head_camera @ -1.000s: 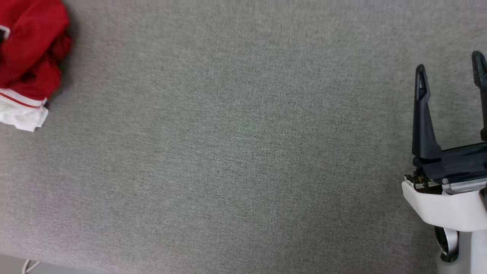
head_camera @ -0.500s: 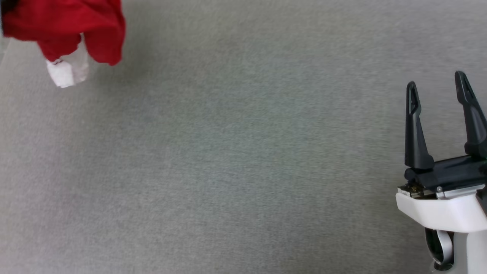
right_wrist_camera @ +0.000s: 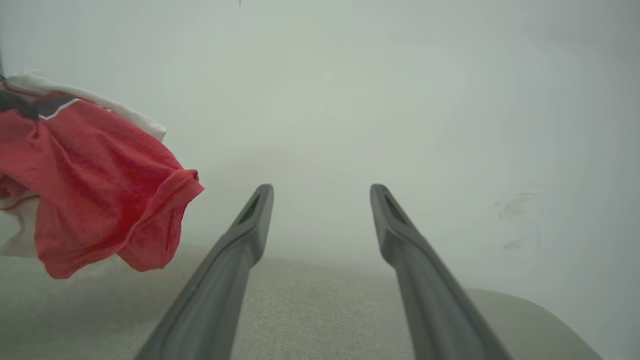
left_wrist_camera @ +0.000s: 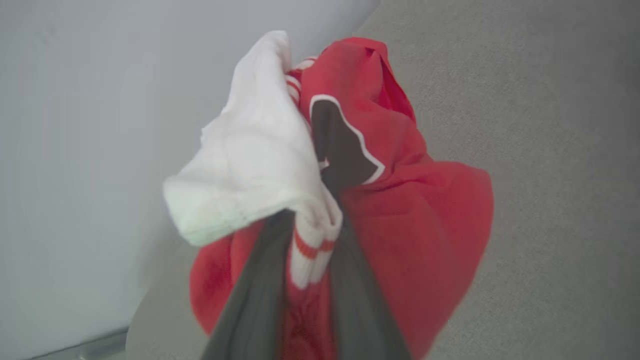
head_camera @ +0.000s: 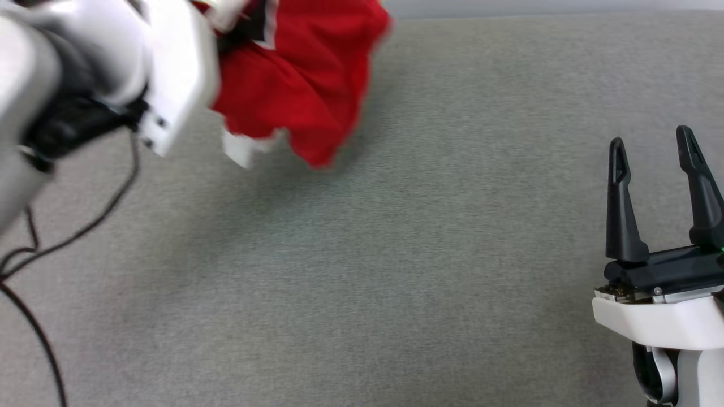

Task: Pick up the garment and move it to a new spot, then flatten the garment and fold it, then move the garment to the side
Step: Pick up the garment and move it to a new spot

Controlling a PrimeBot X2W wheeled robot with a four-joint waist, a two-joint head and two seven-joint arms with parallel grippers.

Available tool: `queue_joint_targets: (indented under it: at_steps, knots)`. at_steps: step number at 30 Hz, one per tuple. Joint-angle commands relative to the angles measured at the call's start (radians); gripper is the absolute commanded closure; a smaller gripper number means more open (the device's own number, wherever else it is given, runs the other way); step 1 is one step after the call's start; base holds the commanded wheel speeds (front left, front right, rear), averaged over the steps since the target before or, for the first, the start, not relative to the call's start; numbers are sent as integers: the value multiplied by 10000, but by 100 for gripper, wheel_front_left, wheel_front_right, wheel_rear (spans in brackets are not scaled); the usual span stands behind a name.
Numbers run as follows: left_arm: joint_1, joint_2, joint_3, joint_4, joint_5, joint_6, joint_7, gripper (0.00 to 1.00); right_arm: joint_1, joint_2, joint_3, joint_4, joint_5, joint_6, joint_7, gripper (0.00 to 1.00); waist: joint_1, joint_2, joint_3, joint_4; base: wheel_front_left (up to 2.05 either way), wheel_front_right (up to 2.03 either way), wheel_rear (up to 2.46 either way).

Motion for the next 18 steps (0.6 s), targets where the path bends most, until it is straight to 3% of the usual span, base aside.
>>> queue_joint_targets:
  at_steps: [1,8,9,18]
  knots:
    - [0,-91,-124,-98,-15,0,-77,100,50,9,-11,22,68,-7,-17,0,0,0,7,-191,0,0,0]
    - [553,-1079,-1414,-812,194,0,-726,100,-64,9,-7,38,200,-7,-17,0,0,0,299,-628,0,0,0]
    - [1177,-1517,-1867,-951,472,0,-970,100,-142,9,-37,39,239,-7,-17,0,0,0,503,-780,0,0,0]
    - [3920,-2689,-2074,-443,1689,0,-611,100,-252,9,-57,130,277,-7,-17,0,0,0,961,-1087,0,0,0]
